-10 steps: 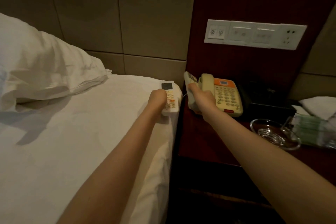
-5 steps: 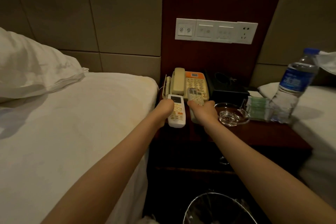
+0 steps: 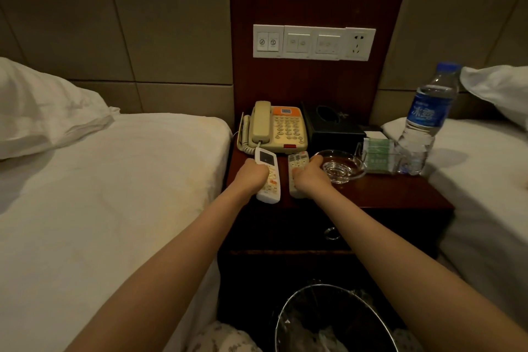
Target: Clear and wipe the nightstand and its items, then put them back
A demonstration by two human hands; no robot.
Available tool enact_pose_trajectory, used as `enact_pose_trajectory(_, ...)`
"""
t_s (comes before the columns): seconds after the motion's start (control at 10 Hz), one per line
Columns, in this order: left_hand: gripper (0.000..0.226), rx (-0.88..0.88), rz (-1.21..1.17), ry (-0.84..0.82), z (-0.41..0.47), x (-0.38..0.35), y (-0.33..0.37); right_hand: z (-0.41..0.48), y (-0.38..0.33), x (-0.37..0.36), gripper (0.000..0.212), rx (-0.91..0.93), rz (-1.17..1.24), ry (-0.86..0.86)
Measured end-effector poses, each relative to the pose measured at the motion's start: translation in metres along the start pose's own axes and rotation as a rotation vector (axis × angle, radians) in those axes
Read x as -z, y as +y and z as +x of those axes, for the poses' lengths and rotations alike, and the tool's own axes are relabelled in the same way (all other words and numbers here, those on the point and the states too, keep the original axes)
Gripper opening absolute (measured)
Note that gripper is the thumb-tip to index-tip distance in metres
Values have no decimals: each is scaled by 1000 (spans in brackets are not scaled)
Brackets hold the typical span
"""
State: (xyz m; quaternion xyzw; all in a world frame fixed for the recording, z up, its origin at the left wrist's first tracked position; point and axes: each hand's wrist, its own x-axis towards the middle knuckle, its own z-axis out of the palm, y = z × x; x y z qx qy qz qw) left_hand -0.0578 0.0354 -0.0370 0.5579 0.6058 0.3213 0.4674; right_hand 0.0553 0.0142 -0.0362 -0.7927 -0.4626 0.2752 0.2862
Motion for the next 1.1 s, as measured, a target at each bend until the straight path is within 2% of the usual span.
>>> enact_pose_trajectory(0.2, 41, 44, 176, 149, -3, -8, -3, -6, -1, -2, 61, 47, -61, -19)
enact_pose_trajectory(0.4, 42, 54, 324, 221, -2, -16, -7, -6, 1, 1, 67, 80, -166, -53)
enact_pose_trajectory(0.5, 46, 71, 349, 249, -6, -23, -6, -8, 3, 2, 56, 104, -249, -11)
enact_pose_trajectory(0.7, 45, 53, 337, 312, -12, -27, -8, -22, 10, 3, 49, 251, -472, 131)
enact_pose_trajectory(0.8, 44, 52, 347, 323, -14, -27, -9, -28, 11, 5, 42, 335, -579, 146)
enact_pose_trajectory(1.0, 48, 52, 304, 321, -21, -16, -1, -35, 16, 13, 37, 413, -627, 109)
enact_pose_trajectory(1.1, 48, -28, 238, 327, -21, -10, 6, -37, 15, 22, 38, 458, -523, 158)
